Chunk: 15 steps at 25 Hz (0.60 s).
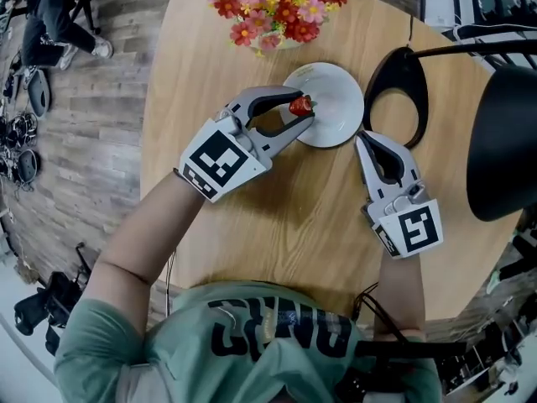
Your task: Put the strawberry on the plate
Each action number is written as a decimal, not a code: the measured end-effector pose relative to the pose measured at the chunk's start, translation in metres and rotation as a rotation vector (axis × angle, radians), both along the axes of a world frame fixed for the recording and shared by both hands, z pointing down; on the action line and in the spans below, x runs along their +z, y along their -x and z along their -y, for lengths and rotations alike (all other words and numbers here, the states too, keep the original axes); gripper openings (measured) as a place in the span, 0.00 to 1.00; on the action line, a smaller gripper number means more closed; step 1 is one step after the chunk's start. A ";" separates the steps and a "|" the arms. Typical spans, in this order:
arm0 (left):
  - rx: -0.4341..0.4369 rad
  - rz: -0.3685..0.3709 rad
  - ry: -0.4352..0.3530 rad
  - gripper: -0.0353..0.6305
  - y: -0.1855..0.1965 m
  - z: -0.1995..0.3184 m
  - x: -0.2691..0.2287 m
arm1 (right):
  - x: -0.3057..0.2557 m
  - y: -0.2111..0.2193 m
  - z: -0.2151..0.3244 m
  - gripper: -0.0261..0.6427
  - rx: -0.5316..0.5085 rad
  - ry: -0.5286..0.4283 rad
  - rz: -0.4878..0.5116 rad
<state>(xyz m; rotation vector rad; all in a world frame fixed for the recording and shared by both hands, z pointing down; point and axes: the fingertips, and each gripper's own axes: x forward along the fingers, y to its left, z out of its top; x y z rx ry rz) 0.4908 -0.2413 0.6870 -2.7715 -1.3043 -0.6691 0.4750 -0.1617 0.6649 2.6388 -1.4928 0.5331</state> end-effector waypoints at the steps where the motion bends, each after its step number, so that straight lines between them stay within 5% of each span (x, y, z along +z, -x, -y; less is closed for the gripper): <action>1: 0.003 -0.003 -0.003 0.27 -0.002 0.000 0.002 | 0.001 -0.001 0.000 0.05 0.000 0.002 -0.002; 15: 0.041 -0.037 -0.081 0.27 -0.014 -0.012 0.016 | 0.009 -0.003 0.001 0.05 -0.008 0.020 -0.021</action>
